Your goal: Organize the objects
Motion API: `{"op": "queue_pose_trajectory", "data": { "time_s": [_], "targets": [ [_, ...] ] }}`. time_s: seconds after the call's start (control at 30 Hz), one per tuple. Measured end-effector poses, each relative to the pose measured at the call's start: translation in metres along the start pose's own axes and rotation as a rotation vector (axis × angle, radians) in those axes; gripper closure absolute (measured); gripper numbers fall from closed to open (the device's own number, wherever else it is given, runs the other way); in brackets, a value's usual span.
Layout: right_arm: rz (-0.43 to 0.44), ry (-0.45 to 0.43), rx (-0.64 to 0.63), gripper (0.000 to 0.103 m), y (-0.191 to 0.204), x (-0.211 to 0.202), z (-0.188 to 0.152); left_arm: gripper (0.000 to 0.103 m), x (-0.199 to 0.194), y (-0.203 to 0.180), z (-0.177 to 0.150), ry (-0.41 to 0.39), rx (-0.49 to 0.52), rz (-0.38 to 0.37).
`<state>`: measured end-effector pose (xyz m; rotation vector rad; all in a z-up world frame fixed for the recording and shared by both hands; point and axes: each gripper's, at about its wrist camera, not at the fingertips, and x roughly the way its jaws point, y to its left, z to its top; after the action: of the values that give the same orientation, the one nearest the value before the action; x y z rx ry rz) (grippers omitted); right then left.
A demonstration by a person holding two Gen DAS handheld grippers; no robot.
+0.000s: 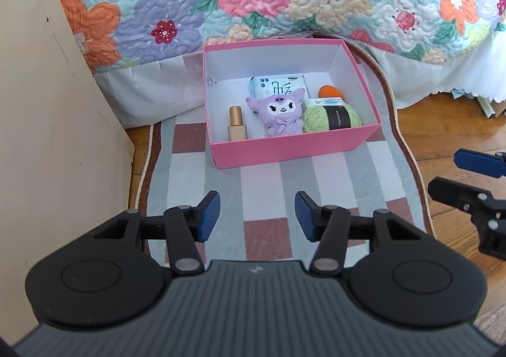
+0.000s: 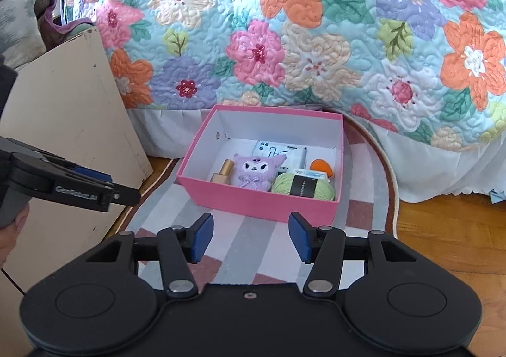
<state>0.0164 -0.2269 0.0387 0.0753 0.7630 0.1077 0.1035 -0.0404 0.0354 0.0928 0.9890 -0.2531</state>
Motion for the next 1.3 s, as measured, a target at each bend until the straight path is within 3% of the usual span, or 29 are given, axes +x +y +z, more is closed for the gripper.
{"op": "queue_pose_trajectory", "data": {
  "time_s": [0.6, 0.7, 0.83, 1.13, 1.3],
  "targets": [
    [-0.058, 0.012, 0.027, 0.029, 0.003, 0.002, -0.005, 0.044, 0.002, 0.004, -0.010, 0.008, -0.054, -0.009],
    [-0.077, 0.015, 0.030, 0.024, 0.004, 0.002, -0.007, 0.040, 0.003, 0.004, -0.011, 0.008, -0.056, 0.010],
    [-0.108, 0.028, 0.037, 0.009, 0.006, 0.005, -0.007, 0.030, 0.003, 0.006, -0.012, 0.010, -0.072, 0.022],
    [-0.158, 0.065, 0.068, 0.008, 0.006, 0.010, -0.008, 0.006, 0.000, 0.005, -0.013, -0.001, -0.071, 0.023],
    [-0.167, 0.072, 0.081, 0.008, 0.005, 0.010, -0.008, 0.005, -0.001, 0.005, -0.013, 0.013, -0.077, 0.040]
  ]
}}
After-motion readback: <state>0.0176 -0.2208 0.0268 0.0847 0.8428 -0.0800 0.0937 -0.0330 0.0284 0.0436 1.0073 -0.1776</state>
